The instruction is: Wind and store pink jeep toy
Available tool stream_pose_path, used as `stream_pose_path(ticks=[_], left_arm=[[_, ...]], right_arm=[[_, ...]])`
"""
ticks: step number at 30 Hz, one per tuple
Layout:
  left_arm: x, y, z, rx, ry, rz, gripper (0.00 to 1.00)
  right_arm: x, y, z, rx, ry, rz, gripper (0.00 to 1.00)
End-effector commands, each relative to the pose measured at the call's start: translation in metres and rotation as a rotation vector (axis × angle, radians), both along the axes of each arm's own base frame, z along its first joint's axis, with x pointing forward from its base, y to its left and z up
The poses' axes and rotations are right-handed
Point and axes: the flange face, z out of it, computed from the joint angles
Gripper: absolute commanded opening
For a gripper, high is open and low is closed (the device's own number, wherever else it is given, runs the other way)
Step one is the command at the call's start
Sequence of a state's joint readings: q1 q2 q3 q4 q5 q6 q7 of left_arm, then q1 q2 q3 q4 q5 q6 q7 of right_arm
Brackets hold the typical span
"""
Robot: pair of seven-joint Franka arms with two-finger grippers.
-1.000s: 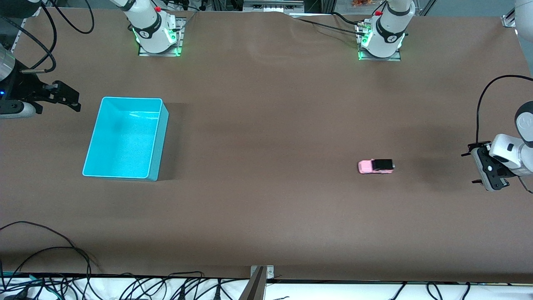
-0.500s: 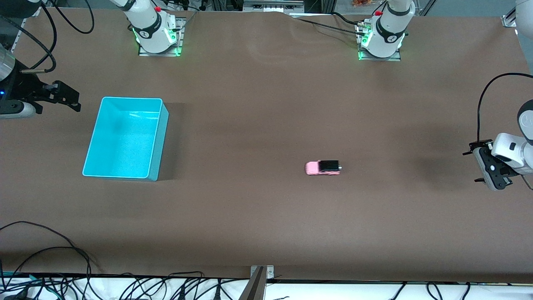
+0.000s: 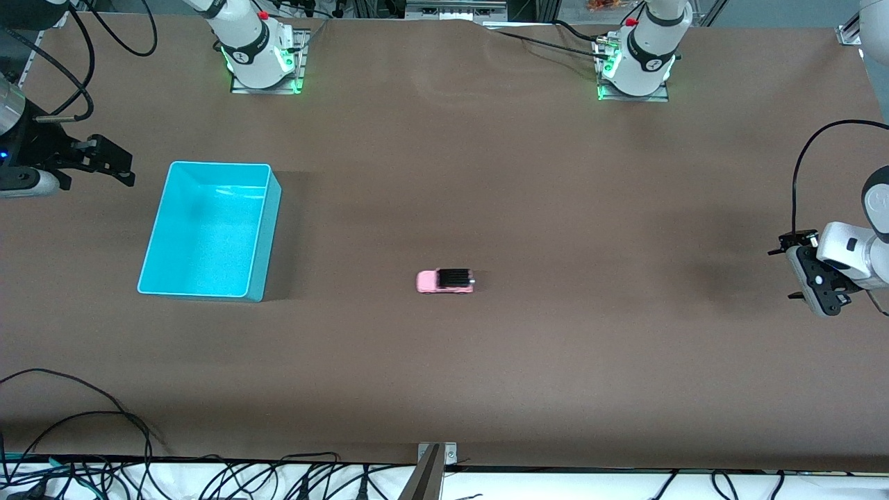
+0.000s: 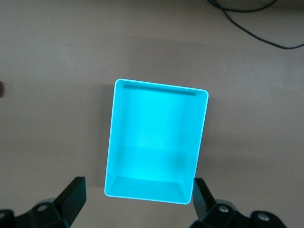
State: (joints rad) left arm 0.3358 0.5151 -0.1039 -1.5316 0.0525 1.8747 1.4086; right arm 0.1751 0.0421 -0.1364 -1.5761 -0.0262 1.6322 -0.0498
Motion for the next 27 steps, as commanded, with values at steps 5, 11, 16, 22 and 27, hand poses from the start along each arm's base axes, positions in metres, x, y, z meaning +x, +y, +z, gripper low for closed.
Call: stream_pose_path(ticks=[5, 11, 16, 22, 27], left_arm=[[-0.003, -0.0007, 0.004, -0.004, 0.01, 0.015, 1.0], [-0.003, -0.0008, 0.004, -0.005, 0.01, 0.015, 1.0], [-0.0027, -0.0007, 0.0047, -0.004, 0.009, 0.018, 1.0], [-0.0024, -0.0017, 0.0047, -0.003, 0.009, 0.027, 1.0], [-0.0021, -0.0016, 0.0054, -0.002, 0.008, 0.029, 1.0]], right_arm=[[0.002, -0.0002, 0.0038, 0.013, -0.009, 0.001, 1.0], [0.002, 0.0012, 0.0038, 0.019, -0.008, 0.003, 1.0], [0.0016, 0.0013, 0.0047, 0.021, -0.01, 0.001, 1.0], [0.0016, 0.0013, 0.0047, 0.021, -0.01, 0.0, 1.0], [0.0025, 0.0014, 0.0049, 0.021, -0.014, -0.003, 1.0]])
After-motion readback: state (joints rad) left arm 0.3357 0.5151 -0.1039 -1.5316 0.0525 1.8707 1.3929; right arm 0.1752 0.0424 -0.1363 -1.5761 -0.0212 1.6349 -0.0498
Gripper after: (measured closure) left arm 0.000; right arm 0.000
